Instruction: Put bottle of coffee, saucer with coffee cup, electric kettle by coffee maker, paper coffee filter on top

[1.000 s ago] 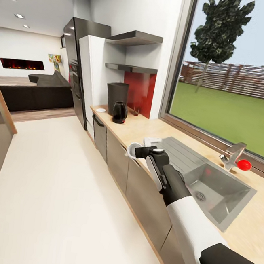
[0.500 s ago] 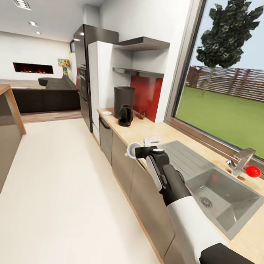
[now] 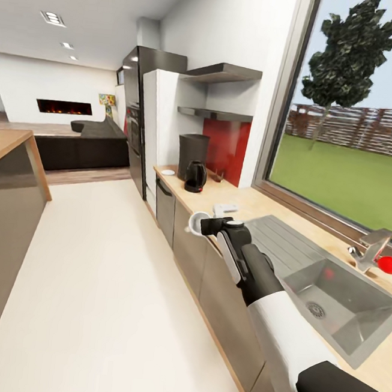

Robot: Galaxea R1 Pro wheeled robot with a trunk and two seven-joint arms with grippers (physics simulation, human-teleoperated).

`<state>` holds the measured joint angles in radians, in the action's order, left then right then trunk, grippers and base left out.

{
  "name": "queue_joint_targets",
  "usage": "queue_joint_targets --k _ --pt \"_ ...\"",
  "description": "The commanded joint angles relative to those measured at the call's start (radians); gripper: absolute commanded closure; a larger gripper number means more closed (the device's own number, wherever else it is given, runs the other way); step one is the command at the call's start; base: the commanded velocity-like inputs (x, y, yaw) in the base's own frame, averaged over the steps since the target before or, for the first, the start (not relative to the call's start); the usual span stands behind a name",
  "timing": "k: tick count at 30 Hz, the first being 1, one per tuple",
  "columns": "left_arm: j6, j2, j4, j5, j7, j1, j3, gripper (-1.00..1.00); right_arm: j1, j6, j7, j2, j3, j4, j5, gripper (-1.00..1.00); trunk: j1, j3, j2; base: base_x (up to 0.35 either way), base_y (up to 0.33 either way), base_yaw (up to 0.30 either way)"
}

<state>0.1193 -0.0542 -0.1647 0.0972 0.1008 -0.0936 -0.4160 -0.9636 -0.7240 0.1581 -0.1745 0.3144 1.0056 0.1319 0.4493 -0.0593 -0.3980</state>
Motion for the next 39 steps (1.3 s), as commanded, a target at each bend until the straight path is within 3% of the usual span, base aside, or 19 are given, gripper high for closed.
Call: queue_joint_targets --k 1,21,39 --pt "0.002 0.001 -0.001 0.01 0.002 0.0 -0.006 -1.0 -0.001 -0.003 0.008 0.0 0.002 0.001 0.011 1.0 0.001 -0.001 -0.002 0.0 0.0 0.125" --pt "0.006 0.003 -0.001 0.011 -0.001 0.0 -0.006 -1.0 -0.001 -0.003 0.009 0.0 0.002 0.001 0.011 1.0 0.001 0.025 -0.002 0.008 0.0 0.179" --pt "0.005 0.001 0.002 0.011 -0.012 0.0 -0.006 -1.0 -0.001 -0.003 0.009 0.0 0.002 0.0 0.011 1.0 0.001 0.043 -0.002 0.29 0.134 0.186"
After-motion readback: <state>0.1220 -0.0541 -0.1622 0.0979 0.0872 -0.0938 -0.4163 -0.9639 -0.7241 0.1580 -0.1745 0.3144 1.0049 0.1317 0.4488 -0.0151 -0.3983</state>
